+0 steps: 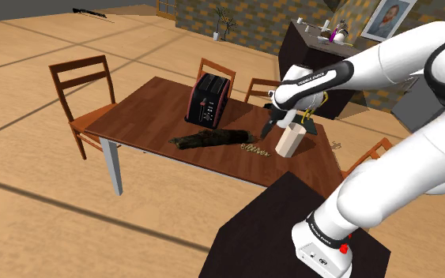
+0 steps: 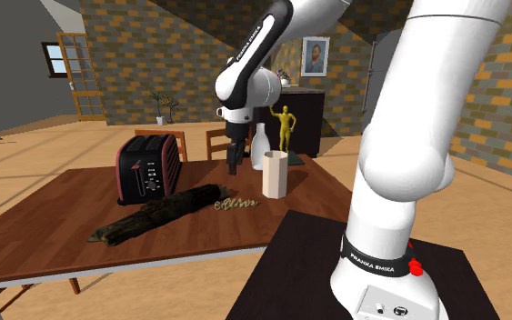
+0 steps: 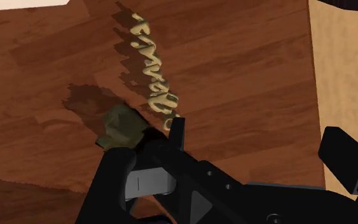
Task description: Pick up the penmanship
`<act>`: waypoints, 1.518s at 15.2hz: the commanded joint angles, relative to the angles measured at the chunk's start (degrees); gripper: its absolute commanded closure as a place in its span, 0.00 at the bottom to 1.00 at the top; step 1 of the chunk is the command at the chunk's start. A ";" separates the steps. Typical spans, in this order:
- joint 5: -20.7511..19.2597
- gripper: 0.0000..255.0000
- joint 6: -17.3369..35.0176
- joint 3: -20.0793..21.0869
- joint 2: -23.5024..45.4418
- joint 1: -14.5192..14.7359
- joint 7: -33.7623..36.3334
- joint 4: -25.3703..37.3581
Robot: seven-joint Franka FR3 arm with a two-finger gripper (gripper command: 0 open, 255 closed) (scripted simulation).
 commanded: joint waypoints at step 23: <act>23.70 1.00 19.37 6.94 38.41 -9.99 -28.28 15.02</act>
